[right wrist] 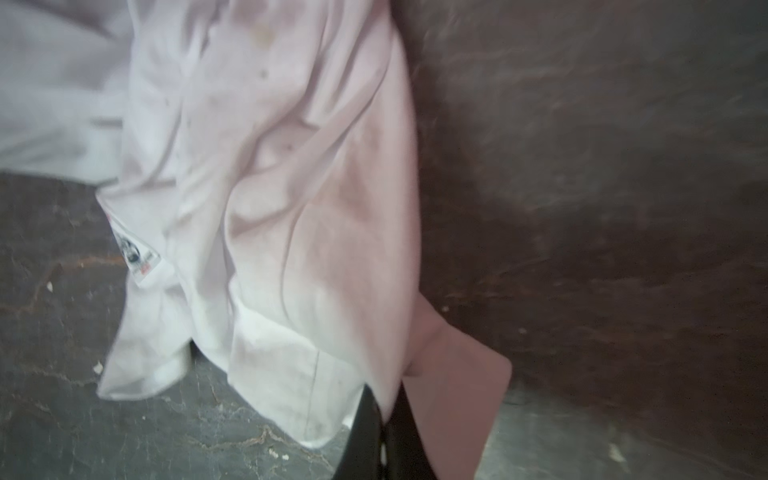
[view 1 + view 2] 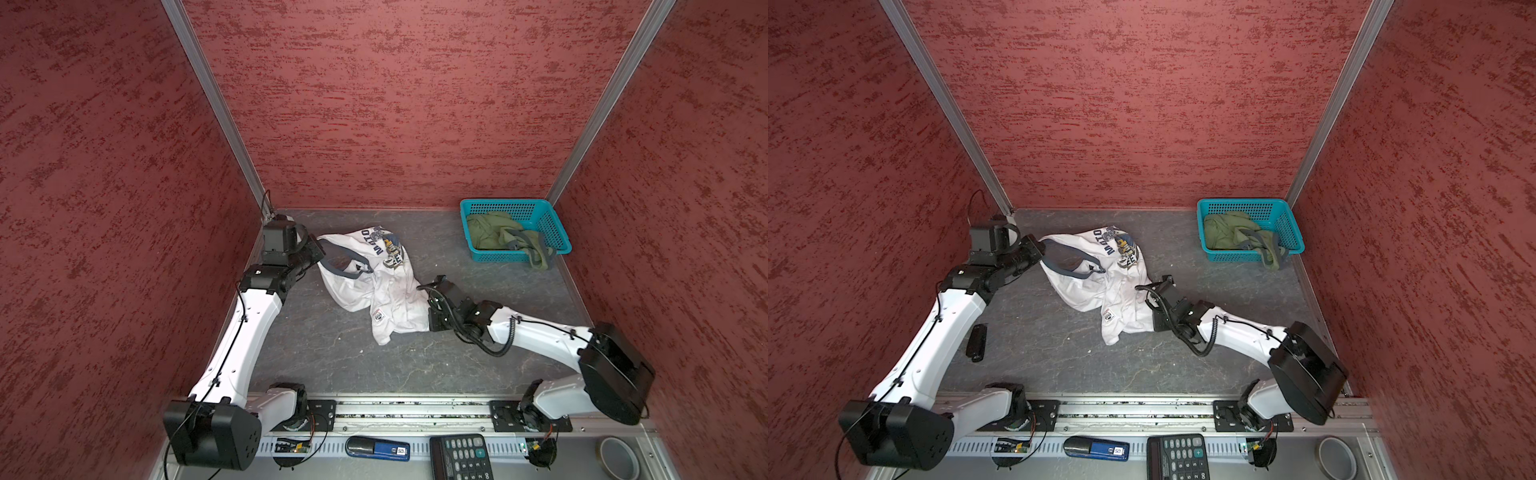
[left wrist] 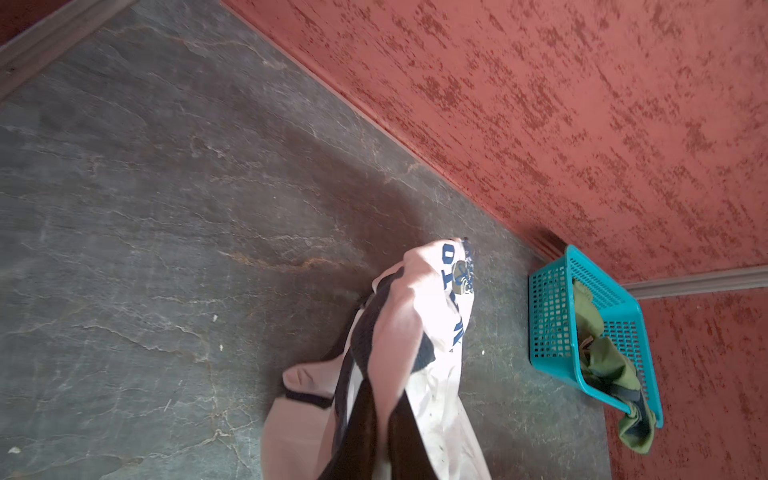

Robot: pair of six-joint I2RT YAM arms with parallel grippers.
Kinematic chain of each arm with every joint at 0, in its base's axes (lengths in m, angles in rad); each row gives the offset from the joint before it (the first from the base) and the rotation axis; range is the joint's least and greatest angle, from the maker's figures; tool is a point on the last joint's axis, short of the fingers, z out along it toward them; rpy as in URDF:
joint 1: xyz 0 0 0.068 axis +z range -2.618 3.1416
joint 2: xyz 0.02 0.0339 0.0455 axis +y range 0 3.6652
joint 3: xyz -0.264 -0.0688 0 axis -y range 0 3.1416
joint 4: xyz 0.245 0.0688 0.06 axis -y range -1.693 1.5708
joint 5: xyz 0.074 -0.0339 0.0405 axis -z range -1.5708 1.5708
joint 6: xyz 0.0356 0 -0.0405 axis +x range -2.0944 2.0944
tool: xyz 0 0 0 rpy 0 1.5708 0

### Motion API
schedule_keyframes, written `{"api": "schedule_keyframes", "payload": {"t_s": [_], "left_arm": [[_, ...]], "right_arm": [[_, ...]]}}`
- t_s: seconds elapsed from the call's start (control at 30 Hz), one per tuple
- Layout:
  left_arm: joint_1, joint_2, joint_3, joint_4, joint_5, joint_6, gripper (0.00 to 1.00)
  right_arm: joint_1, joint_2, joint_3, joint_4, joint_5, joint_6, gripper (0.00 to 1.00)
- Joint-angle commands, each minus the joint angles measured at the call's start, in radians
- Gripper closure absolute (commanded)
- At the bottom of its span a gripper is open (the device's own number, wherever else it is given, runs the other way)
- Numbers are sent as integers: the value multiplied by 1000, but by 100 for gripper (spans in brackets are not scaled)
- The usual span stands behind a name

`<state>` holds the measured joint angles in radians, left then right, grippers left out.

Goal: Fold and stack the tank tops

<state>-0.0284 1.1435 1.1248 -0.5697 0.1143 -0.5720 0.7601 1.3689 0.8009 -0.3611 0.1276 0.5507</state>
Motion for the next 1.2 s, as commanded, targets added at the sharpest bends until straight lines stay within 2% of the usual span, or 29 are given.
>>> {"api": "schedule_keyframes", "payload": {"t_s": [0.0,0.13,0.3,0.5,0.57,0.6,0.67,0.77,0.83,0.9,0.97,1.07,1.17], "left_arm": [[60,-80,47,3,33,-19,91],[116,-137,-11,11,-11,-46,89],[176,-74,-180,11,22,-116,88],[245,-49,-376,-7,58,-148,64],[255,-74,-402,-46,34,-145,51],[256,-93,-405,-67,17,-140,44],[249,-133,-387,-115,-23,-124,36],[187,-172,-314,-173,-82,-98,31],[84,-151,-246,-221,-132,-93,28],[-16,-102,-196,-258,-161,-96,26],[-86,-51,-181,-266,-143,-104,25],[-149,21,-197,-237,-93,-115,26],[-195,83,-209,-207,-87,-114,25]], "right_arm": [[-87,-150,48,-107,130,-64,100],[-165,-227,56,-121,108,-92,100],[-224,-138,-11,-27,2,-50,100],[-234,-48,-52,32,6,-17,100],[-234,-40,-55,33,7,-22,94],[-234,-40,-51,29,9,-27,85],[-234,-46,-42,16,21,-36,69],[-234,-68,-25,-11,49,-44,54],[-234,-87,-20,-21,62,-44,45],[-234,-107,-21,-22,59,-37,41],[-234,-127,-32,-18,44,-23,39],[-232,-156,-56,-6,-3,8,38],[-226,-190,-89,18,-84,69,38]]}}
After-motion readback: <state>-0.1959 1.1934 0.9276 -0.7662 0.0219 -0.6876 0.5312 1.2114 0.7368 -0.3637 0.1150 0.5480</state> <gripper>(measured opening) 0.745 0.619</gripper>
